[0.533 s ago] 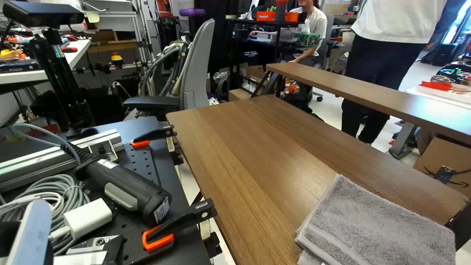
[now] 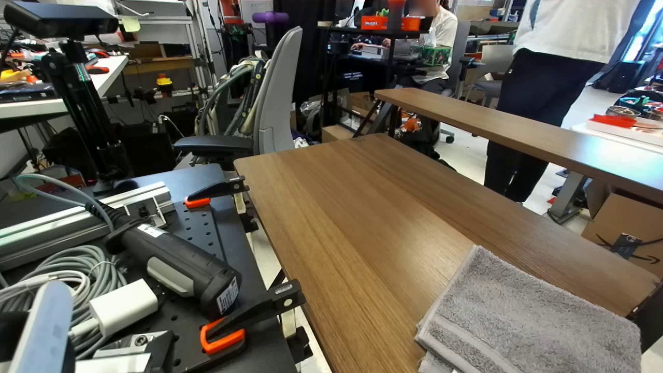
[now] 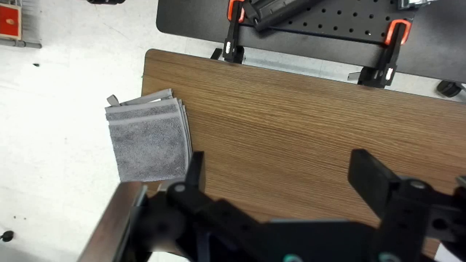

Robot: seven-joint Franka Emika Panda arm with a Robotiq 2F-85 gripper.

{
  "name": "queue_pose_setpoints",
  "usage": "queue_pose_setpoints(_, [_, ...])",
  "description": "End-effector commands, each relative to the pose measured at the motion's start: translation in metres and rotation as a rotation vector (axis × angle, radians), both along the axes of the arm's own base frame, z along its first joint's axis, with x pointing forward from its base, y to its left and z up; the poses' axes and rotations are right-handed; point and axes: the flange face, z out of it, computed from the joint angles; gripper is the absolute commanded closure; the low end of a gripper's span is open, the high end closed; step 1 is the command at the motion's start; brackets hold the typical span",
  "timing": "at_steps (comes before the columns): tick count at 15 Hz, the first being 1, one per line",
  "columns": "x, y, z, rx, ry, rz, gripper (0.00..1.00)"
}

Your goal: Move the towel to the left.

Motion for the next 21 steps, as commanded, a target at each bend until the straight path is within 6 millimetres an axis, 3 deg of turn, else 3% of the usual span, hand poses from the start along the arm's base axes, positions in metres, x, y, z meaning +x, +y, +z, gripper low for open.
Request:
queue_pose_setpoints(1, [0.0001, 0.0002, 0.0004, 0.0, 0.001, 0.0, 0.0])
queue_pose_setpoints(19, [0.0001, 0.0002, 0.0004, 0.0, 0.001, 0.0, 0.0])
queue_pose_setpoints(21, [0.0075, 0.0018, 0.0012, 0.017, -0.048, -0.044, 0.0])
